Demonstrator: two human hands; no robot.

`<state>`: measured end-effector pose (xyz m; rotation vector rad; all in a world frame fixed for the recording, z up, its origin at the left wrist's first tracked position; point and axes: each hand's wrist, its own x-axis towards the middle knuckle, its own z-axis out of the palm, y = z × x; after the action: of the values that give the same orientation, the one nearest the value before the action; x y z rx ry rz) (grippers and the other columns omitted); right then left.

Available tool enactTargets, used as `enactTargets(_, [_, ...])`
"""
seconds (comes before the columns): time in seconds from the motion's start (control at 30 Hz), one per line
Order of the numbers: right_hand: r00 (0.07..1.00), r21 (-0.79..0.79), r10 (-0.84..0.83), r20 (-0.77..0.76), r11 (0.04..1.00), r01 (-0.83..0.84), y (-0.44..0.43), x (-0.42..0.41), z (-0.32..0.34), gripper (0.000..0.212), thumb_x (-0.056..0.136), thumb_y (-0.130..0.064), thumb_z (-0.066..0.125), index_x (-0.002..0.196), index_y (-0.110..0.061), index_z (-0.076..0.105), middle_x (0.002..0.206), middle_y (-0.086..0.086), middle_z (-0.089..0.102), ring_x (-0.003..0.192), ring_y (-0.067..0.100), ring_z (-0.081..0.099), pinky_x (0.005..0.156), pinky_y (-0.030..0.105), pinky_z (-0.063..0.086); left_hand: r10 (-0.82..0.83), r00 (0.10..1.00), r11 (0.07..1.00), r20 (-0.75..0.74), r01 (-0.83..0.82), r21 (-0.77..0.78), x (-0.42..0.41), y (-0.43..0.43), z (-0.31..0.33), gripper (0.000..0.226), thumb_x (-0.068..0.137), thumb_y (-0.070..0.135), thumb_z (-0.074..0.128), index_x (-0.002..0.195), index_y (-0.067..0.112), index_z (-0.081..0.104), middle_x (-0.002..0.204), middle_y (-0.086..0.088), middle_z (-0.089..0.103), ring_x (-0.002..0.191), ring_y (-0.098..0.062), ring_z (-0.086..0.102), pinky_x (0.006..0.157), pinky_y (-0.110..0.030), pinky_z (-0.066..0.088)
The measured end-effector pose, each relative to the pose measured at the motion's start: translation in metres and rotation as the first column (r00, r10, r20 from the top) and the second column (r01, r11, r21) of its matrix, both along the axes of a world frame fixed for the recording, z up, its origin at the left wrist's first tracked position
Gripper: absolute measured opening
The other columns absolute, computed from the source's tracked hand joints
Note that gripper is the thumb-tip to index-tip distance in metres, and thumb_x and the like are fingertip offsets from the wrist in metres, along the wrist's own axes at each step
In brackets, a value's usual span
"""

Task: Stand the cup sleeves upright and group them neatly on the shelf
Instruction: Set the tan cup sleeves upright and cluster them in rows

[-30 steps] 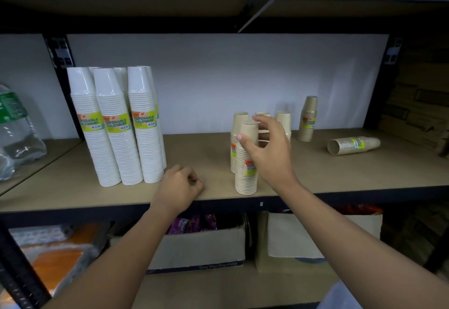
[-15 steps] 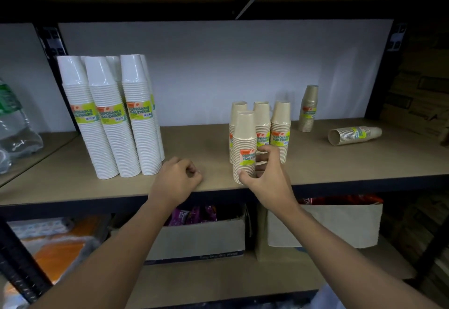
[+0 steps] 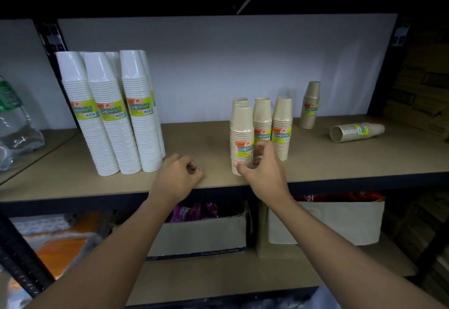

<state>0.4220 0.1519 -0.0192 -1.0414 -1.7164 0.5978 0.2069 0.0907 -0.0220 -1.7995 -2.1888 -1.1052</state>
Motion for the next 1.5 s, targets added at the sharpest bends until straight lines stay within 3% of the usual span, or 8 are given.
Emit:
enactTargets(0.23, [1.0,0.006,-0.015,0.012,1.0,0.015,0.002,-0.002,0.001,0.054,0.075,-0.03,0.084,0.11,-0.031,0.042,0.102,-0.016,0.059,0.091,0.006,0.062,0.082,0.036,0.057,-0.006,1.0,1.0,-0.013,0.006,0.005,-0.001,0.001,-0.001,0.017,0.085,0.033,0.066,0.083,0.016,0.067,0.087,0.003,0.054,0.089,-0.02,0.054,0.08,-0.036,0.047])
enactTargets(0.57, [0.999,0.019,-0.044,-0.014,0.999,0.044,0.006,-0.004,-0.004,0.056,0.07,-0.04,0.085,0.108,-0.028,0.045,0.103,-0.009,0.061,0.092,0.011,0.063,0.08,0.042,0.056,-0.001,1.0,1.0,-0.005,0.001,-0.004,-0.001,0.001,-0.001,0.017,0.085,0.034,0.066,0.083,0.017,0.067,0.088,0.001,0.055,0.089,-0.02,0.054,0.081,-0.037,0.047])
enactTargets(0.93, [0.999,0.002,-0.045,-0.02,0.999,0.045,0.004,-0.003,-0.003,0.061,0.065,-0.047,0.088,0.106,-0.028,0.047,0.106,-0.008,0.059,0.095,0.01,0.06,0.082,0.034,0.055,0.004,1.0,1.0,-0.019,-0.004,-0.012,0.0,0.0,-0.002,0.017,0.086,0.034,0.066,0.084,0.017,0.067,0.09,0.001,0.055,0.09,-0.02,0.053,0.08,-0.036,0.047])
enactTargets(1.1, [0.997,-0.05,-0.032,-0.075,0.998,0.029,0.002,0.016,0.001,0.049,0.076,-0.046,0.079,0.11,-0.028,0.048,0.105,-0.009,0.058,0.092,0.011,0.062,0.08,0.033,0.055,-0.01,1.0,1.0,-0.021,0.01,-0.023,0.007,-0.004,0.004,0.015,0.085,0.032,0.067,0.082,0.017,0.067,0.087,0.002,0.055,0.089,-0.02,0.055,0.077,-0.034,0.046])
enactTargets(1.3, [0.981,-0.089,-0.154,-0.121,0.986,0.144,0.012,0.08,0.011,0.031,0.083,-0.04,0.072,0.102,-0.024,0.054,0.098,-0.004,0.063,0.085,0.009,0.061,0.078,0.032,0.053,-0.172,0.98,0.975,-0.098,0.184,0.126,0.096,-0.019,0.019,0.019,0.082,0.033,0.065,0.071,0.017,0.062,0.077,0.008,0.052,0.081,-0.013,0.05,0.069,-0.027,0.038])
enactTargets(1.5, [0.945,-0.154,-0.306,-0.112,0.945,0.288,0.038,0.152,0.029,0.027,0.087,-0.039,0.069,0.103,-0.02,0.057,0.096,-0.006,0.063,0.088,0.011,0.06,0.079,0.03,0.046,-0.394,0.919,0.91,-0.037,0.395,0.13,0.189,0.025,0.036,0.019,0.083,0.038,0.058,0.075,0.02,0.061,0.082,0.008,0.057,0.083,-0.012,0.053,0.075,-0.029,0.044])
